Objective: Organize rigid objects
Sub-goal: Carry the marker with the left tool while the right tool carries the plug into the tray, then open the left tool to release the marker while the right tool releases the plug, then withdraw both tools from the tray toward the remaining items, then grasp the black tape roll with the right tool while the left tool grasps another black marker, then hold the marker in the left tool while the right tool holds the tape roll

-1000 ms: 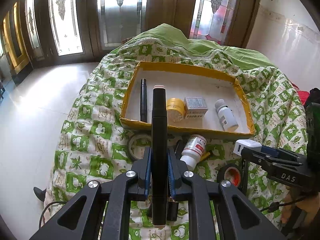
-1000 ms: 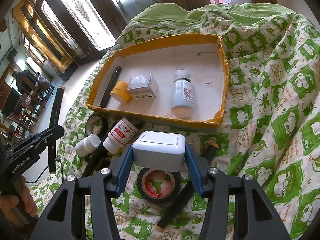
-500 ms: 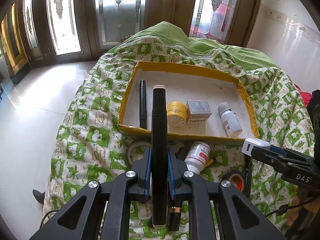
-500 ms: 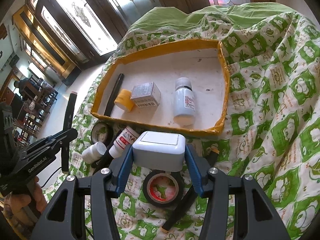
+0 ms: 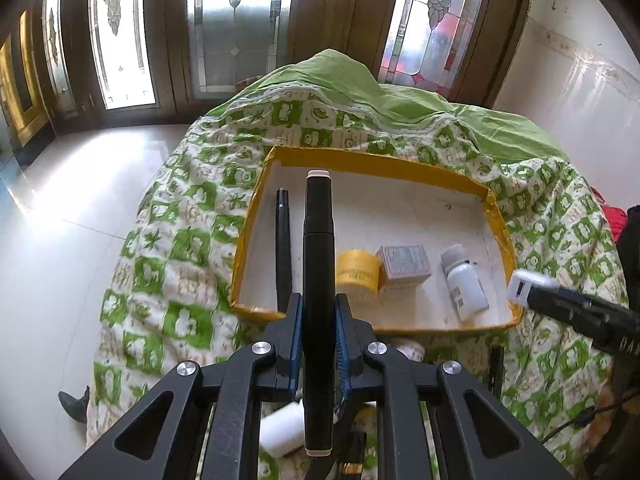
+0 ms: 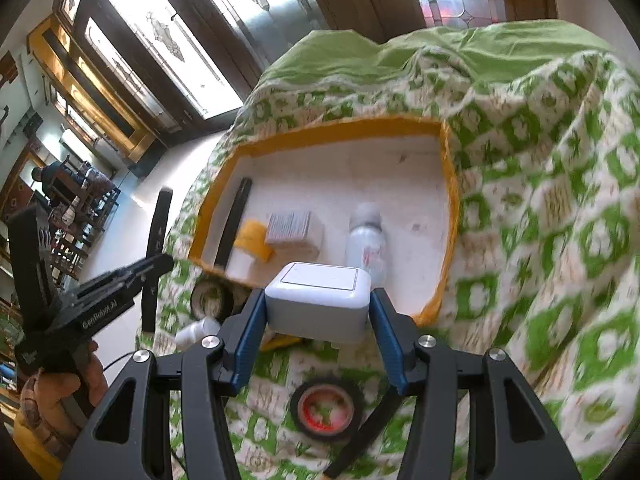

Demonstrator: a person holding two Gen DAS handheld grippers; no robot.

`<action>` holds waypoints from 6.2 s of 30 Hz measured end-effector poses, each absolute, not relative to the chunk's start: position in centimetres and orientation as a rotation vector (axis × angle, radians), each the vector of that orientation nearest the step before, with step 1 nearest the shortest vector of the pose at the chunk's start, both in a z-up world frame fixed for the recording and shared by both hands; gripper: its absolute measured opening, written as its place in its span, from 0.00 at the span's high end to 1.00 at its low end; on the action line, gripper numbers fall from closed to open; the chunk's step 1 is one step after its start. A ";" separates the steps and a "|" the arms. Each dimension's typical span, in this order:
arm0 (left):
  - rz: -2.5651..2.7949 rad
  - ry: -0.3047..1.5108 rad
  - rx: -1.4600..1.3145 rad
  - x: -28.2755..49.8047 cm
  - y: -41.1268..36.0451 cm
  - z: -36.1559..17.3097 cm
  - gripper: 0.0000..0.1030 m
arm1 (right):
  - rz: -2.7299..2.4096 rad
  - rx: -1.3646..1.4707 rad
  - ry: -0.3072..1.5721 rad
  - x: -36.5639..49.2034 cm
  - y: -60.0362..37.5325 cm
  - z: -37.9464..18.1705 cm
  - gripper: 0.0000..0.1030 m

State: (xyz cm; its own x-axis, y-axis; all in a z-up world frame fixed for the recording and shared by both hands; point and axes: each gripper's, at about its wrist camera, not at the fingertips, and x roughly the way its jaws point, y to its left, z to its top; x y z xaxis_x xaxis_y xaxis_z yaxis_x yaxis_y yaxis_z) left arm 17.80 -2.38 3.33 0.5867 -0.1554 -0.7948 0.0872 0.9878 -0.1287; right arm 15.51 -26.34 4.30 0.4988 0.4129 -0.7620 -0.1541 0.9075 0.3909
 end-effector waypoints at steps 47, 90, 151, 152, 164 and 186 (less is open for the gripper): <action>-0.117 1.060 -0.103 28.2 -3.4 -4.2 0.87 | 0.182 0.148 1.133 21.7 -25.9 -0.7 0.50; -0.111 0.973 -0.244 8.6 -0.3 -1.9 0.32 | 0.269 0.346 1.009 12.1 -28.1 1.3 0.24; -0.230 1.169 -0.132 10.1 -4.3 -4.9 0.86 | 0.425 -0.082 1.215 9.8 -19.3 -3.7 0.40; -0.228 1.169 -0.134 10.1 -4.2 -4.9 0.86 | 0.424 -0.083 1.215 9.8 -19.3 -3.8 0.40; -0.205 1.165 -0.141 12.2 -5.2 -5.6 0.83 | 0.417 -0.095 1.236 10.0 -18.9 -4.6 0.40; -0.225 1.062 -0.265 9.4 -2.2 -3.5 0.87 | 0.428 0.020 1.182 10.3 -20.3 -3.1 0.40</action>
